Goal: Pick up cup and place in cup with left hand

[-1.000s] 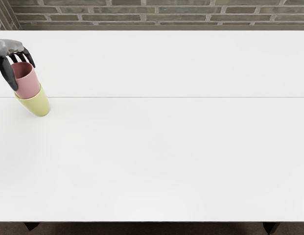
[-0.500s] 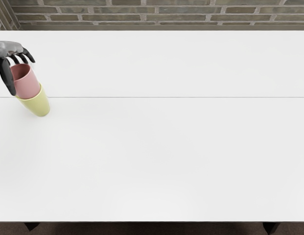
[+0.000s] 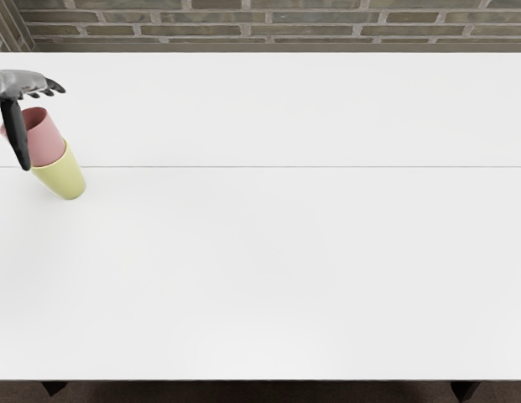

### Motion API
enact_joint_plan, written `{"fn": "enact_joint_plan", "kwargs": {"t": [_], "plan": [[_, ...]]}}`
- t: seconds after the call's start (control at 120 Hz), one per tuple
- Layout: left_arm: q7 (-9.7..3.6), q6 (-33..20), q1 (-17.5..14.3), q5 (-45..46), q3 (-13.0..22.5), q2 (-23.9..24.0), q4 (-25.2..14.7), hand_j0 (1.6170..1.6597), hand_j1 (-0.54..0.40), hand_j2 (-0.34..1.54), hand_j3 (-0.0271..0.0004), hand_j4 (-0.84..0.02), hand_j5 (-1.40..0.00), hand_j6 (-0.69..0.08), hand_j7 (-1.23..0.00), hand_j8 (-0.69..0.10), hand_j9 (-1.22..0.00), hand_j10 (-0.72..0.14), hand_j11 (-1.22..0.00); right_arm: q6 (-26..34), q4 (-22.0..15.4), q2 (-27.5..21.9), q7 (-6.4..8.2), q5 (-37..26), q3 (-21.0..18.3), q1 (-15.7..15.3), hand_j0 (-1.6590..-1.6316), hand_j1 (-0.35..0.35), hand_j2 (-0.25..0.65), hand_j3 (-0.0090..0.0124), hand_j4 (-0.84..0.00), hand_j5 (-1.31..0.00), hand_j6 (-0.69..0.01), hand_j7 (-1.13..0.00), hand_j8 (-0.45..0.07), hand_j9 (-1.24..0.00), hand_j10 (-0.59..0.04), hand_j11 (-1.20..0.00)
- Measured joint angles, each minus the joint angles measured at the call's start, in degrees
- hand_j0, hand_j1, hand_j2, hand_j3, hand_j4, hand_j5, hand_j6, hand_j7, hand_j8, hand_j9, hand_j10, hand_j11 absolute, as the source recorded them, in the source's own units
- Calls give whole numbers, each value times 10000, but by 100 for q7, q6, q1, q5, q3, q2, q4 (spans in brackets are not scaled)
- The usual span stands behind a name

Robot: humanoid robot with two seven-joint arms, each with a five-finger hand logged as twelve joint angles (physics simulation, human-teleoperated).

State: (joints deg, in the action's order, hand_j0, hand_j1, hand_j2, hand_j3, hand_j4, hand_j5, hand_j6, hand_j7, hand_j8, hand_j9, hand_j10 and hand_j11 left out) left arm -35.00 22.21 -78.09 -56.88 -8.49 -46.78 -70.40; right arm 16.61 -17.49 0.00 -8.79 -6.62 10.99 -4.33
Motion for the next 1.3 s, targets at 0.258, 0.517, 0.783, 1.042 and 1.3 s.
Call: {"fn": "enact_joint_plan", "kwargs": {"t": [0.258, 0.517, 0.783, 1.042, 1.3], "plan": [[0, 3, -258, 423, -18, 423, -10, 16580, 3339, 45, 0, -209, -197, -213, -197, -209, -193, -198, -191, 0, 0, 0, 0, 0, 0, -1, -16581, -3160, -56, 0, -275, -358, -275, -358, -275, -358, -274, -358], [0, 53, -286, 671, -25, 994, -86, 16580, 3454, 19, 0, -88, -60, -98, -58, -94, -56, -80, -54, 0, 0, 0, 0, 1, 0, 1, -16581, -3160, -56, 0, -275, -358, -275, -358, -275, -358, -275, -358], [0, 1006, -130, 2913, -275, 554, -329, 16580, 3484, 6, 0, -47, -19, -57, -18, -53, -16, -41, -15, 0, 0, 0, 0, 3, 0, 1, -16581, -3160, -56, 0, -275, -358, -276, -358, -276, -358, -276, -358], [0, 1258, 895, 6378, -472, -555, -323, 16581, 3489, -2, 0, -25, -7, -30, -6, -27, -5, -20, -4, 0, 0, 0, 0, 1, 0, 2, -16581, -3160, -56, 0, -275, -358, -275, -358, -275, -358, -275, -358], [0, 1281, 1716, 7367, -483, -1234, -97, 16581, 3486, -11, 0, 1, 0, 1, 0, 1, 0, 1, 0, 0, 0, 0, 0, 2, 0, 1, -16581, -3160, -55, 0, -275, -358, -275, -358, -276, -358, -276, -358]]}}
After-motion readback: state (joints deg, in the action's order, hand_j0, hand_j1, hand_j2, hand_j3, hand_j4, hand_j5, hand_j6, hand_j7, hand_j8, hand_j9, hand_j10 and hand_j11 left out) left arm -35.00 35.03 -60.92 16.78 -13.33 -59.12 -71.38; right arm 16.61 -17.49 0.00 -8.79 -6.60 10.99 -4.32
